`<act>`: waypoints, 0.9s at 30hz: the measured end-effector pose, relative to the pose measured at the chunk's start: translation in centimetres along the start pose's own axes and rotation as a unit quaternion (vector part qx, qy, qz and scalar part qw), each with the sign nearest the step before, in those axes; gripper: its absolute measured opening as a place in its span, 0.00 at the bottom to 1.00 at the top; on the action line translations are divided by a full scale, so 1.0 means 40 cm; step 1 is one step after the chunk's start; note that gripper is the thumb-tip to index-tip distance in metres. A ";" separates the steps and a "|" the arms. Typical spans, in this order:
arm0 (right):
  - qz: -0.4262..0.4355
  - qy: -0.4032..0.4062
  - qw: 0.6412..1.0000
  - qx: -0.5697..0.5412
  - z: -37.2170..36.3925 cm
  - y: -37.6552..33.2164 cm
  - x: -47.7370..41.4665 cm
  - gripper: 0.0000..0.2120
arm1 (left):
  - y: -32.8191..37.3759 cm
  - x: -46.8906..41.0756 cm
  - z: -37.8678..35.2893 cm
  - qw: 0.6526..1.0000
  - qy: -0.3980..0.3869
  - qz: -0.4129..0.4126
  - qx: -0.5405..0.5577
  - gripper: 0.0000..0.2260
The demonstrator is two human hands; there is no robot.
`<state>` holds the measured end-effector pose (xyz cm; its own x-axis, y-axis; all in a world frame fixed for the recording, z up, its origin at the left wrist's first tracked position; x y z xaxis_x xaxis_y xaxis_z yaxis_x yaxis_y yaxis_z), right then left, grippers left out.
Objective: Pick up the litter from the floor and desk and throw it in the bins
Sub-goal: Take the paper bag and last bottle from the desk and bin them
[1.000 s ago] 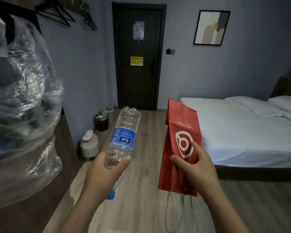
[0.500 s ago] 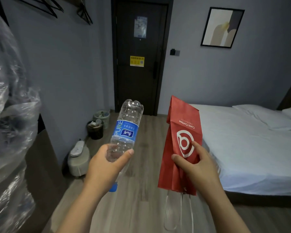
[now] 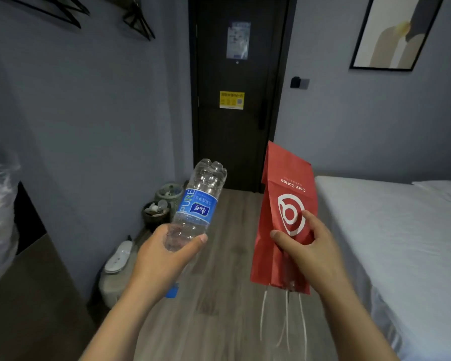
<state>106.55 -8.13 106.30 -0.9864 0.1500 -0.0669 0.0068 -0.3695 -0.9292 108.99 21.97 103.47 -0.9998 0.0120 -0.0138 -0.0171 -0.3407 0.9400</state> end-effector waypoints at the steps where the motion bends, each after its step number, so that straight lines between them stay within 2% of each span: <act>1: 0.005 -0.003 1.000 0.000 0.003 -0.006 -0.056 0.41 | 0.005 -0.045 0.005 1.000 0.013 0.000 -0.003 0.15; 10: 0.004 -0.077 0.997 0.009 -0.144 0.017 -0.494 0.39 | -0.076 -0.413 0.058 0.997 0.068 0.029 -0.003 0.13; 18: -0.012 -0.108 0.993 0.037 -0.373 -0.012 -0.880 0.36 | -0.166 -0.813 0.221 0.994 0.100 0.045 0.004 0.14; 25: -0.021 -0.155 0.987 0.023 -0.549 -0.028 -1.180 0.25 | -0.237 -1.113 0.321 0.991 0.099 0.083 0.018 0.22; 27: -0.023 -0.158 0.987 0.025 -0.586 -0.023 -1.275 0.27 | -0.264 -1.194 0.332 0.990 0.097 0.099 0.014 0.22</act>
<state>160.71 6.04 102.04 -0.9874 -0.1230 0.0999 -0.0402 -0.4156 -0.9086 157.01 37.47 98.71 -0.9659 -0.2349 0.1089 0.1769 -0.2917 0.9400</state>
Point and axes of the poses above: each hand's wrist, its own x-axis away from the middle knuckle, its own z-axis out of the back of the hand, y = z × x, the point moved 9 cm from there along -x, towards the middle knuckle, and after that the axes turned 15 degrees about -y, right-handed, at the moved point
